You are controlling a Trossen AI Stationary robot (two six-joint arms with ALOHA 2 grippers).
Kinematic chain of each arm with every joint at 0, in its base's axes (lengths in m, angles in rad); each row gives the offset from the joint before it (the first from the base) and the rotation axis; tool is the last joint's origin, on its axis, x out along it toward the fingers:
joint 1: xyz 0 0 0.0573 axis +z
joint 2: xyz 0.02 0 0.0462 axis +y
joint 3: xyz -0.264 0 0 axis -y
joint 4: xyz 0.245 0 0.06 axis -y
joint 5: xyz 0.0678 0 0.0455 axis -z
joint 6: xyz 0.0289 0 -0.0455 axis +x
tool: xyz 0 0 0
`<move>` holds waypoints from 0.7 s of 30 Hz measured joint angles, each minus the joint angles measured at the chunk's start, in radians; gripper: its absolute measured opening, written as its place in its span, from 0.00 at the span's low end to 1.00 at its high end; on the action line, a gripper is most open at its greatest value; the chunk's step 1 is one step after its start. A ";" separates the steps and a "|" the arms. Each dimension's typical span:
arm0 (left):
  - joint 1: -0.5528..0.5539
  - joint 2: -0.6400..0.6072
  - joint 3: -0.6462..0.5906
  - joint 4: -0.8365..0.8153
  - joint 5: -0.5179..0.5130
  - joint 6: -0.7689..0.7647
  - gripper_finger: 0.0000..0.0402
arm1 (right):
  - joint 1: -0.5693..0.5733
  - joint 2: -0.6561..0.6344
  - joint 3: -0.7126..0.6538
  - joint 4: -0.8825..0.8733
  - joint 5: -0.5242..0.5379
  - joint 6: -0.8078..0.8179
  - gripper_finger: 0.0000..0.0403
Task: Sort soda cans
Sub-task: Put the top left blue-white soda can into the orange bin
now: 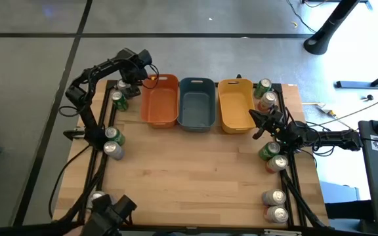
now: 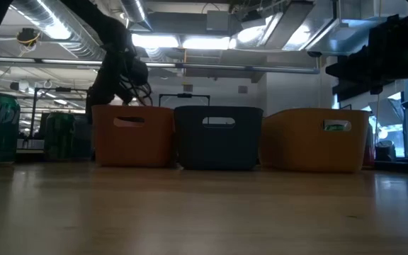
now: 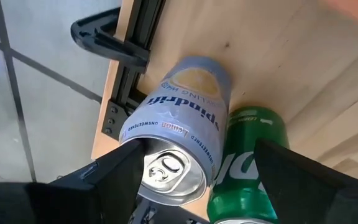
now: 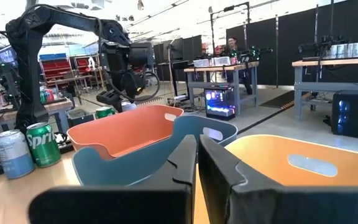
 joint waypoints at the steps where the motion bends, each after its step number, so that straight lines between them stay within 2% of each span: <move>1: 0.000 0.000 0.000 0.003 0.007 0.000 0.72 | 0.000 0.000 0.000 0.000 0.000 0.000 0.05; 3: 0.000 0.000 0.000 0.004 0.001 0.001 0.72 | 0.000 0.000 0.000 0.000 0.000 0.000 0.05; 6: 0.007 0.005 -0.004 0.000 -0.087 -0.009 0.72 | 0.000 0.000 0.000 0.000 0.000 0.000 0.05; 13: 0.006 0.005 0.003 -0.001 -0.098 -0.083 0.72 | 0.000 0.000 0.000 0.000 0.000 0.000 0.05; 21: 0.000 0.006 0.133 -0.069 -0.111 -0.201 0.72 | 0.000 0.000 0.000 0.000 0.000 0.000 0.05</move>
